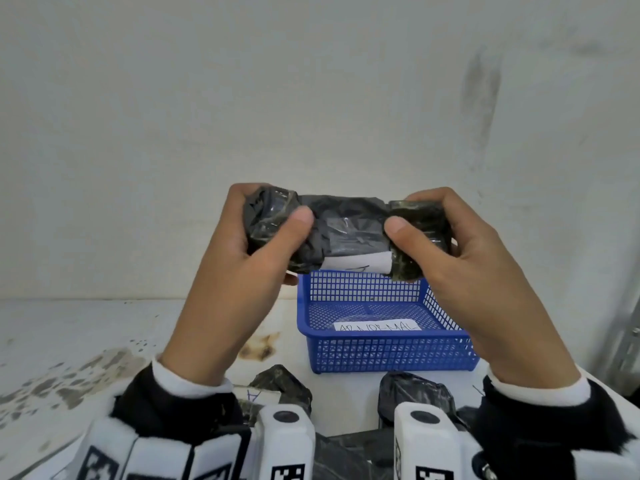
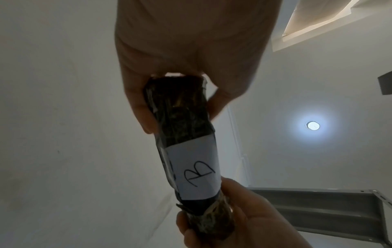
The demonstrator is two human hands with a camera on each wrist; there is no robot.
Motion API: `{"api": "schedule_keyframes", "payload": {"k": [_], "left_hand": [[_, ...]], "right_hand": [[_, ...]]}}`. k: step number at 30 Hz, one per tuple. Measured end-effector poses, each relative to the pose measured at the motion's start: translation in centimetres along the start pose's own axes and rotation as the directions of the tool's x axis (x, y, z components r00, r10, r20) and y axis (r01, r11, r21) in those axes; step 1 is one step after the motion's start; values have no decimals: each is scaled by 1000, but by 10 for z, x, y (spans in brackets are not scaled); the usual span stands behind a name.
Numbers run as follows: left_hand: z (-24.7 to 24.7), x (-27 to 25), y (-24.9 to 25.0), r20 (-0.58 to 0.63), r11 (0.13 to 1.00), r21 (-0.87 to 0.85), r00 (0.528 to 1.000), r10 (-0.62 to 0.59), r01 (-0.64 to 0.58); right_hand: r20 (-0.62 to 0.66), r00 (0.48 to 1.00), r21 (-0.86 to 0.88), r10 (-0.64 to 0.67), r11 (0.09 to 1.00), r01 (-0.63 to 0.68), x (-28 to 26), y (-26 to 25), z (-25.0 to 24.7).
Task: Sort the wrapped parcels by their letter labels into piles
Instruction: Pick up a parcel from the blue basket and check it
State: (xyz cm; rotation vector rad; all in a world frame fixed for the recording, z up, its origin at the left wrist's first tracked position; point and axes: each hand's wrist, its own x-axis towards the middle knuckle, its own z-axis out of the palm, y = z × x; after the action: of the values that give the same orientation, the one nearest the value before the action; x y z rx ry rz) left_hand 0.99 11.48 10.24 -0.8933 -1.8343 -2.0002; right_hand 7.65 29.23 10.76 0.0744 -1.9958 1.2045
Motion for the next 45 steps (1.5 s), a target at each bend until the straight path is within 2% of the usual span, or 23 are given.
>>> {"api": "schedule_keyframes", "payload": {"k": [4, 8, 13, 15, 19, 24, 28, 32, 37, 45], "left_hand": [[-9, -3, 3, 204, 995, 102, 979, -29, 9], [-9, -1, 3, 116, 988, 140, 992, 46, -62], [-2, 1, -3, 65, 952, 254, 985, 158, -170], [3, 0, -4, 73, 936, 292, 980, 183, -196], [10, -3, -7, 97, 912, 321, 967, 237, -256], [12, -6, -10, 182, 924, 262, 955, 236, -278], [8, -5, -9, 190, 986, 14, 969, 159, -164], [8, -1, -8, 149, 985, 10, 974, 170, -173], [6, 0, -6, 177, 985, 0, 969, 170, -173], [8, -2, -1, 77, 986, 18, 983, 165, -167]], "right_hand": [[-37, 999, -26, -33, 999, 32, 1, 2, -3], [-34, 999, -112, -4, 994, 0, 1, 5, -4], [11, 999, -167, -41, 985, 42, -4, -3, 2], [63, 996, -127, -62, 989, 70, -5, -7, 4], [195, 978, 85, -80, 994, 64, -10, -19, 9], [205, 978, 69, -33, 997, 19, -7, -15, 8], [185, 981, 117, -55, 993, 33, -5, -9, 5], [205, 975, 96, -88, 993, 69, -7, -11, 4], [211, 972, 95, -105, 992, 87, -7, -11, 3], [221, 964, 108, -146, 986, 125, -7, -8, 6]]}}
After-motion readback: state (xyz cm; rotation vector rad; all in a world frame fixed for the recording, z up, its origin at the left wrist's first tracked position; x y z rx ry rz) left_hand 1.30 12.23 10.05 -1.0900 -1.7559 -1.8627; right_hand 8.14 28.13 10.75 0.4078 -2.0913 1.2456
